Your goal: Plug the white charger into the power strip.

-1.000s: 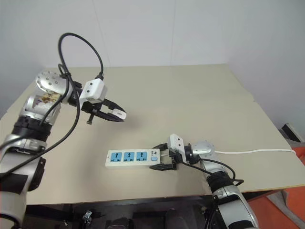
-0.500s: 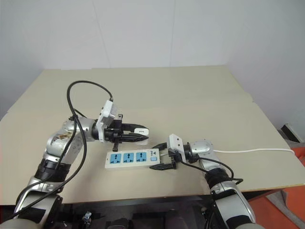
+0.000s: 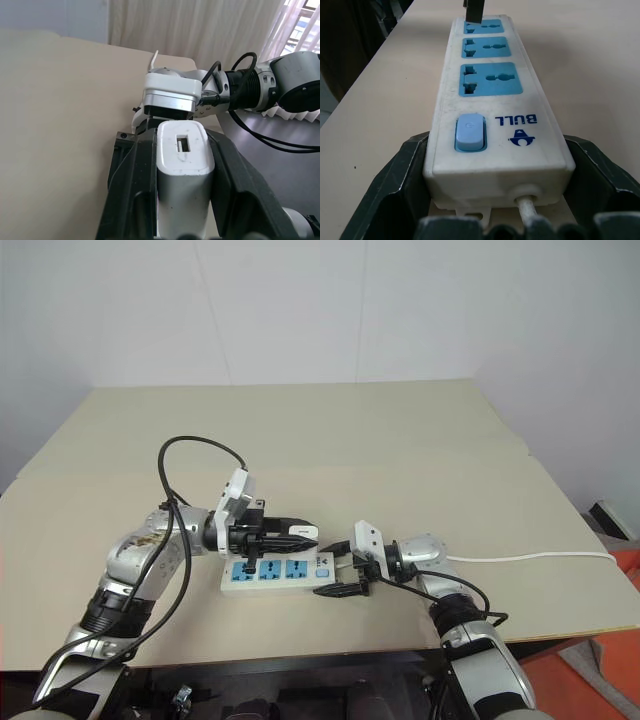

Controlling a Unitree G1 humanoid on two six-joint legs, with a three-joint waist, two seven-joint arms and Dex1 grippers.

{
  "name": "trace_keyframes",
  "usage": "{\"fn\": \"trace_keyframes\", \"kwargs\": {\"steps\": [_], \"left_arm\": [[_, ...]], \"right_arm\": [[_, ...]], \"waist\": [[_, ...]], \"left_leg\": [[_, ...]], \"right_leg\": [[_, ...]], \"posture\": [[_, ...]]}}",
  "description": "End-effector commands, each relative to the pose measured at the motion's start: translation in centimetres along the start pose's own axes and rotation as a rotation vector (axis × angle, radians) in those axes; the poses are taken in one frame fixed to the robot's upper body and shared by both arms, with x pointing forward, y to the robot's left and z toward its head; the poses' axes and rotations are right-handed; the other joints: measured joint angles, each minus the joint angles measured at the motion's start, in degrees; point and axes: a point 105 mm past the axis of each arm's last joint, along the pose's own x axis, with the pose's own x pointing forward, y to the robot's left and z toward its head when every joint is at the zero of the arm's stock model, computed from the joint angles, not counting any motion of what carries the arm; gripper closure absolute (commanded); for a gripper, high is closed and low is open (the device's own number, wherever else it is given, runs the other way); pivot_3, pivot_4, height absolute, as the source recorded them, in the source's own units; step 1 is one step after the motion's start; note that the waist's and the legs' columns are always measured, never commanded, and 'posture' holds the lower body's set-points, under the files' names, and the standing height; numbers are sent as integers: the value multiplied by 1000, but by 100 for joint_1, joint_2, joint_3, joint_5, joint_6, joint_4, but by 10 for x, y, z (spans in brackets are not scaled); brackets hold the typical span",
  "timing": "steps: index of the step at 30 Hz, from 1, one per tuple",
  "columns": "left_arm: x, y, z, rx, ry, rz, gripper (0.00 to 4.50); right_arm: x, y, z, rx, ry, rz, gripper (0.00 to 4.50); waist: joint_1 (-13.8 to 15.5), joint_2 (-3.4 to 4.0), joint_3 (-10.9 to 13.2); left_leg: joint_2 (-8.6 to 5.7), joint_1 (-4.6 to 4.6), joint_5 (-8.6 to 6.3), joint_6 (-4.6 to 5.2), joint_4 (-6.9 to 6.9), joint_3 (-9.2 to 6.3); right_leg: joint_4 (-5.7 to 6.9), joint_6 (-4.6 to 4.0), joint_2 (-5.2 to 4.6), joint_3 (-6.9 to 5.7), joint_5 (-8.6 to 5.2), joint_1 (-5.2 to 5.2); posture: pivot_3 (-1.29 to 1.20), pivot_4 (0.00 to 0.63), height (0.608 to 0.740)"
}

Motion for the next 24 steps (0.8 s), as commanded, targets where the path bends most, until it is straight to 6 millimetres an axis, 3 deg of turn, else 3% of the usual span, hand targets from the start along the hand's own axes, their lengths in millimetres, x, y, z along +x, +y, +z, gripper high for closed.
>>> {"fn": "trace_keyframes", "kwargs": {"steps": [1,11,24], "left_arm": [[-1,-5,3,25,-9,-11,3471],[-8,-3,-28,35,35,42,3471],[-7,1,-42,74,37,44,3471]], "right_arm": [[4,13,-18,48,52,29,1075],[4,14,-20,53,52,21,1075],[3,14,-19,53,49,5,1075]], "waist": [[0,0,0],[3,-1,-1],[5,-3,-9]], "left_leg": [[0,0,0,0,0,0],[0,2,0,0,-4,0],[1,3,0,0,-6,1]], "right_leg": [[0,0,0,0,0,0],[-5,0,0,0,0,2],[-10,5,1,0,-3,6]], "posture": [[0,150,740],[0,150,740],[0,150,740]]}}
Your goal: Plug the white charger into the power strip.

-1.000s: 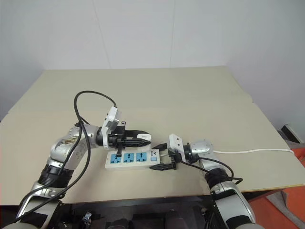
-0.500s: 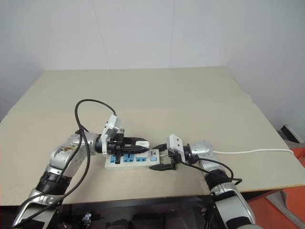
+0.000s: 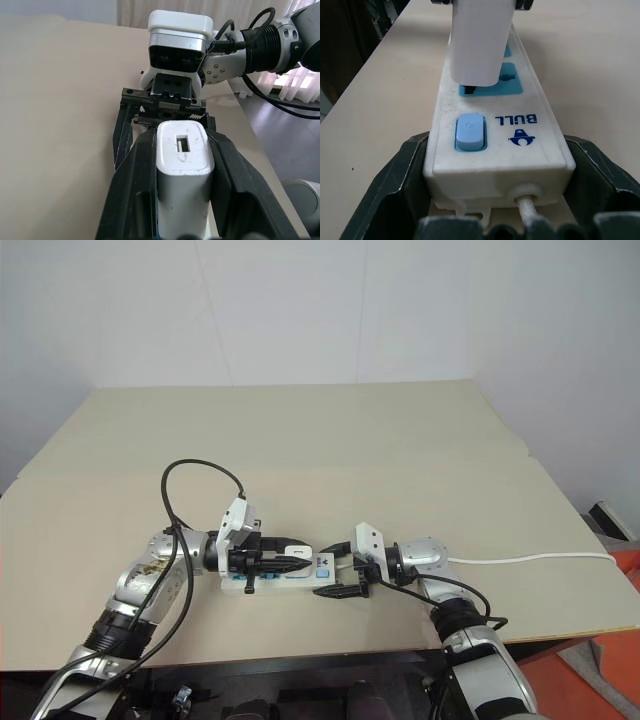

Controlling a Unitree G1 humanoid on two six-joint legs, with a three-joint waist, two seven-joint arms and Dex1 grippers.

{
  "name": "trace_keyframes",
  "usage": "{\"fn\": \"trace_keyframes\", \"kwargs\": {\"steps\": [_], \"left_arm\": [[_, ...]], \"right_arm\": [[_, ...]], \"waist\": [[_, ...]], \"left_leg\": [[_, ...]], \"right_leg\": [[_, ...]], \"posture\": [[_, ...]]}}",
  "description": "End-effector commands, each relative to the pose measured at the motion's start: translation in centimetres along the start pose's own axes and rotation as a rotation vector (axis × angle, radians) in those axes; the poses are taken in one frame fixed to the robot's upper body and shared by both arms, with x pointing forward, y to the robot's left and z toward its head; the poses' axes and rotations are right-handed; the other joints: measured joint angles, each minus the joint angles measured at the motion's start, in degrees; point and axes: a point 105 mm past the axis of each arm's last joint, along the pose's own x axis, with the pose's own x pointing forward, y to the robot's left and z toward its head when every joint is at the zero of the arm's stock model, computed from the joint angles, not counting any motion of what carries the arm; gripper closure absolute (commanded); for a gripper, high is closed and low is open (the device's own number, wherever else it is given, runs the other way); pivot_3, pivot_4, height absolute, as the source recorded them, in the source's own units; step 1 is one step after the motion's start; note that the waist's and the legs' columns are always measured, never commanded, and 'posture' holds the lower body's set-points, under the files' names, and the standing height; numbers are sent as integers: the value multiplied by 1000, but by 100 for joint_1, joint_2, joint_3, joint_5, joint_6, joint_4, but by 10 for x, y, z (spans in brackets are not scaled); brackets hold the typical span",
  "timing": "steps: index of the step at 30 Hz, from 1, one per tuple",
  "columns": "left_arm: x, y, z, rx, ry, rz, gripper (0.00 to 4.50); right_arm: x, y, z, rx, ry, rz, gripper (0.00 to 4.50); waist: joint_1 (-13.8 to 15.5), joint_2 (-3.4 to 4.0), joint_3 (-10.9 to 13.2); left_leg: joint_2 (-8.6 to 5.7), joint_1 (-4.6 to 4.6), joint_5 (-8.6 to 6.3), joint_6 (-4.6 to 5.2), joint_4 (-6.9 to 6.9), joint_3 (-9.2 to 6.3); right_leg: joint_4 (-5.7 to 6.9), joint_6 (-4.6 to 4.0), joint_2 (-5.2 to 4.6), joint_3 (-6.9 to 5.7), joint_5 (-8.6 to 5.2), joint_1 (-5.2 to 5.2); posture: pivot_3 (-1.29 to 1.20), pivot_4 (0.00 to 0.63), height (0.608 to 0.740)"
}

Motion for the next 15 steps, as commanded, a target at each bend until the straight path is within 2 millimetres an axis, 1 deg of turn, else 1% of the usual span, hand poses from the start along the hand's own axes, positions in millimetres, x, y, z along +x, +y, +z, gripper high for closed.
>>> {"fn": "trace_keyframes", "kwargs": {"steps": [1,6,10,12,15], "left_arm": [[0,-1,-1,6,-5,-10,3471],[3,-1,4,-9,-37,-20,3471],[0,-2,4,-19,-47,-27,3471],[-3,-3,0,-27,-28,-27,3471],[-13,-7,-14,-20,52,-43,3471]], "right_arm": [[3,12,-18,56,57,28,1075],[2,12,-18,58,58,22,1075],[3,12,-18,59,58,20,1075],[3,12,-18,60,58,20,1075],[2,12,-18,61,63,21,1075]], "waist": [[-1,0,-1],[5,0,-1],[7,0,-1],[5,0,-1],[-11,0,-1]], "left_leg": [[0,0,0,0,0,0],[0,-1,0,0,-1,0],[0,-1,0,0,-1,0],[0,-1,0,0,-2,0],[2,-1,0,0,-5,0]], "right_leg": [[0,6,0,0,-4,0],[-3,10,0,0,-6,0],[-5,11,0,0,-6,0],[-6,11,0,0,-7,0],[-8,13,1,0,-8,0]], "posture": [[0,150,740],[0,150,740],[0,150,740],[0,150,740],[0,150,740]]}}
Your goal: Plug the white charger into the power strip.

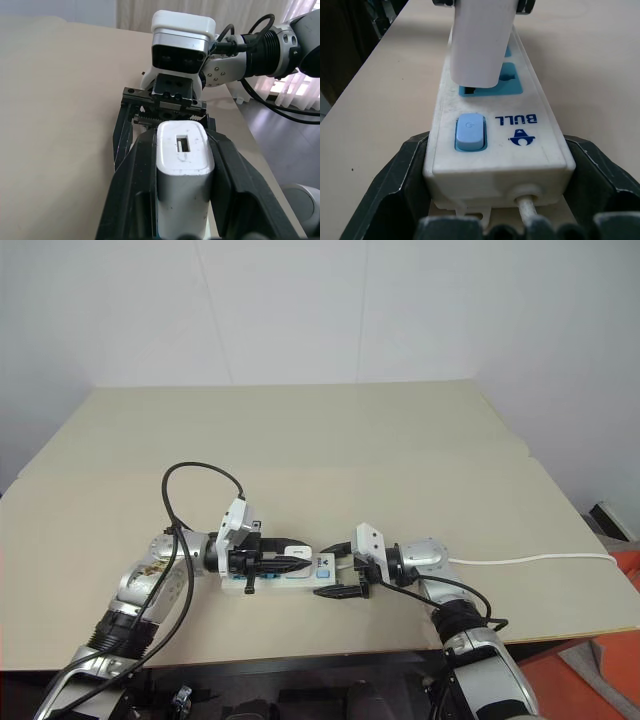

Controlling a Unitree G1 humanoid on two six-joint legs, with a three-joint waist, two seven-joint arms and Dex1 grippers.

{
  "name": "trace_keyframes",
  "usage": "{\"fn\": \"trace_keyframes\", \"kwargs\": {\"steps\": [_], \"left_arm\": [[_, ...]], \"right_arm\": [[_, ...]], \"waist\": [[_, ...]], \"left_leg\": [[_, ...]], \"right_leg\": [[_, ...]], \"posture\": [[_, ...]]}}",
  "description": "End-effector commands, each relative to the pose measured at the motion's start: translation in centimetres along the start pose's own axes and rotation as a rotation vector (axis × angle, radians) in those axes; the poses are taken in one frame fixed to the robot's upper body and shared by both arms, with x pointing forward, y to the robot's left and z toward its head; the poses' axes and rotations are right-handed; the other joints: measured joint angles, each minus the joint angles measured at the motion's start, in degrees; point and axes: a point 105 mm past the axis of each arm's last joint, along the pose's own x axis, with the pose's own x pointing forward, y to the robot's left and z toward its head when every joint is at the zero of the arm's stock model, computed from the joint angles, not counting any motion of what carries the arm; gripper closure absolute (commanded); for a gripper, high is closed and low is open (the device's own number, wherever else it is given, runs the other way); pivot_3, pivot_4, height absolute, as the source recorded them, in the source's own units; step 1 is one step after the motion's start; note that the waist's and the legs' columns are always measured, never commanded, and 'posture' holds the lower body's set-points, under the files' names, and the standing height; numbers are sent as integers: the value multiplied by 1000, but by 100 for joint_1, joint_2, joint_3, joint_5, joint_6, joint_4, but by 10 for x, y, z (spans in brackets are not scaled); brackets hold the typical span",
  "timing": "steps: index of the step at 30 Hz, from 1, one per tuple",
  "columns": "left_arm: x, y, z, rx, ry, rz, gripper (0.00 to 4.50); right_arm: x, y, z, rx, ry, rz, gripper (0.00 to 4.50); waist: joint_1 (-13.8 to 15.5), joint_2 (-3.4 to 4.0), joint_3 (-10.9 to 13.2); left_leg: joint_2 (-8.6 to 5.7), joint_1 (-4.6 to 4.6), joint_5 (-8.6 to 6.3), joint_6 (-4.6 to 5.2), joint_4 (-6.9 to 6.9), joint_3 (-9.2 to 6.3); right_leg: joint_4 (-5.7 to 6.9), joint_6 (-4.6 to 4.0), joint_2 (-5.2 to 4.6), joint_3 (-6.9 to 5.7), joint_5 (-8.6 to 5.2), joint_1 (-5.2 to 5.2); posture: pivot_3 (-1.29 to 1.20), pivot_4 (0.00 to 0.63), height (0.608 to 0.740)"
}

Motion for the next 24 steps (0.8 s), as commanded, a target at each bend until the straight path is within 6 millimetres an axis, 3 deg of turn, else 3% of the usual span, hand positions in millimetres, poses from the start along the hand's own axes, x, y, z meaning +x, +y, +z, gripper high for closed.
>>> {"fn": "trace_keyframes", "kwargs": {"steps": [1,13,20,24], "left_arm": [[-14,-8,-17,-1,95,-31,3471],[-36,-11,-60,28,407,-25,3471],[-31,-15,-79,27,535,-41,3471],[-20,-13,-76,6,515,-32,3471]], "right_arm": [[1,12,-19,61,64,27,1075],[-2,10,-19,60,77,37,1075],[-3,9,-18,55,83,41,1075],[-3,8,-17,53,82,40,1075]], "waist": [[-16,0,0],[-25,4,-31],[-9,21,-80],[16,41,-113]], "left_leg": [[2,0,0,0,-2,0],[10,14,-1,0,-10,7],[10,94,-3,-2,-51,13],[8,107,-3,-1,-57,14]], "right_leg": [[-1,0,2,0,0,0],[-3,15,9,4,-11,6],[-41,24,8,9,-39,99],[-52,26,6,10,-37,102]], "posture": [[0,150,740],[0,150,740],[0,150,740],[0,150,740]]}}
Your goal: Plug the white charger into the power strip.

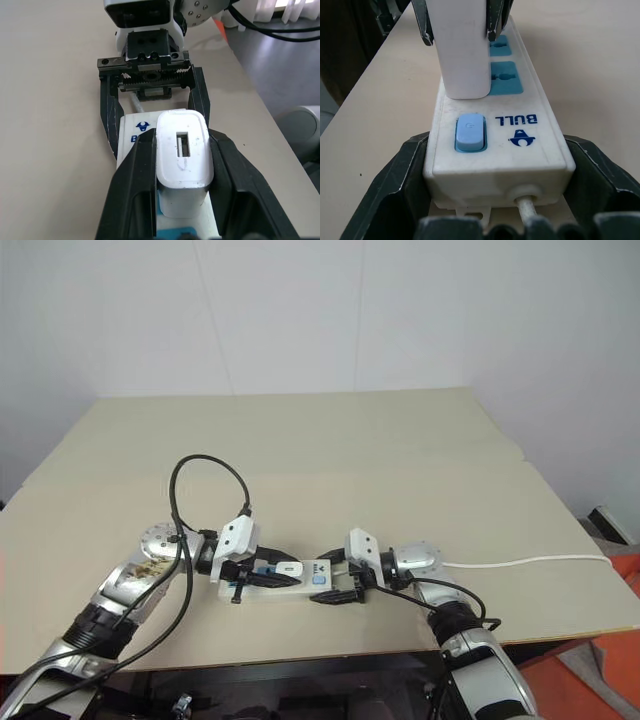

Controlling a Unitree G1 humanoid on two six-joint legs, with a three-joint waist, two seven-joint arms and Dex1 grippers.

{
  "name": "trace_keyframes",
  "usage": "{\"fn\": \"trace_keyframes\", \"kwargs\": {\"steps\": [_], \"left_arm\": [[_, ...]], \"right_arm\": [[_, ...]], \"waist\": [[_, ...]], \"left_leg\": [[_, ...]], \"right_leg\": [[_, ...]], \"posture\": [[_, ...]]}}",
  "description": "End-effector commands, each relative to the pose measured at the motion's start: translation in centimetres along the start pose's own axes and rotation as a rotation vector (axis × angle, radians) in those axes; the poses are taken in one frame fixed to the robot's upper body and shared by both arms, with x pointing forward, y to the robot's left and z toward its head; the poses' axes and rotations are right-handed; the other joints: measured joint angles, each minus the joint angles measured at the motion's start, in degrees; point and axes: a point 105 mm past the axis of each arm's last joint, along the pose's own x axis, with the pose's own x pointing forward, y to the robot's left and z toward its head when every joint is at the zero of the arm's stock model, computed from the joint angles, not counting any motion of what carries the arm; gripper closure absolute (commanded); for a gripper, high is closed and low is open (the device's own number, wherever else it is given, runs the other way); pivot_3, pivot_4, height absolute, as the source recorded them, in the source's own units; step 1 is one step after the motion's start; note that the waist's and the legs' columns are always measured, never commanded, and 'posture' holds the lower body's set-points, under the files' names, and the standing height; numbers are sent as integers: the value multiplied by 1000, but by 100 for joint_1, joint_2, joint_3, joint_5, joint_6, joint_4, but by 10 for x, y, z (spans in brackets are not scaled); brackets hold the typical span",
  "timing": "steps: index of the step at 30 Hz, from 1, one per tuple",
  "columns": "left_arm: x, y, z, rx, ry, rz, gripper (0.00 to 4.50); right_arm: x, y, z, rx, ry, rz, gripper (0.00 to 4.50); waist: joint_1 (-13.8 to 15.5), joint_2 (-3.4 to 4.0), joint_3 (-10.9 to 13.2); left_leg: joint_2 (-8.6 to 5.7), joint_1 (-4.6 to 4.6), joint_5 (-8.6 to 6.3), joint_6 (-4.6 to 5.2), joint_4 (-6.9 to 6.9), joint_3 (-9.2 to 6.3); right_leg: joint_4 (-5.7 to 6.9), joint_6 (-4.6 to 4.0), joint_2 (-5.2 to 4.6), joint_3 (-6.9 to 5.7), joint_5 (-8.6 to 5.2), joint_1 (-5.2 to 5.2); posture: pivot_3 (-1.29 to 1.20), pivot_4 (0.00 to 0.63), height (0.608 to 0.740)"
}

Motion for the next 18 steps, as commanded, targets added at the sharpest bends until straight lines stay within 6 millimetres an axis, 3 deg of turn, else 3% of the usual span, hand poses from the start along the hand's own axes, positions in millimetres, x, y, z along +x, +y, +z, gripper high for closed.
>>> {"fn": "trace_keyframes", "kwargs": {"steps": [1,18], "left_arm": [[3,-15,-57,-181,225,-9,3471],[0,-21,-41,-237,56,32,3471]], "right_arm": [[-7,4,-10,25,56,17,1075],[-5,6,-11,25,52,14,1075]], "waist": [[3,7,-10],[-2,16,-21]], "left_leg": [[-1,1,0,0,0,0],[0,-4,0,0,-8,0]], "right_leg": [[0,1,0,1,1,1],[-10,1,-1,2,0,-4]], "posture": [[0,150,740],[0,150,740]]}}
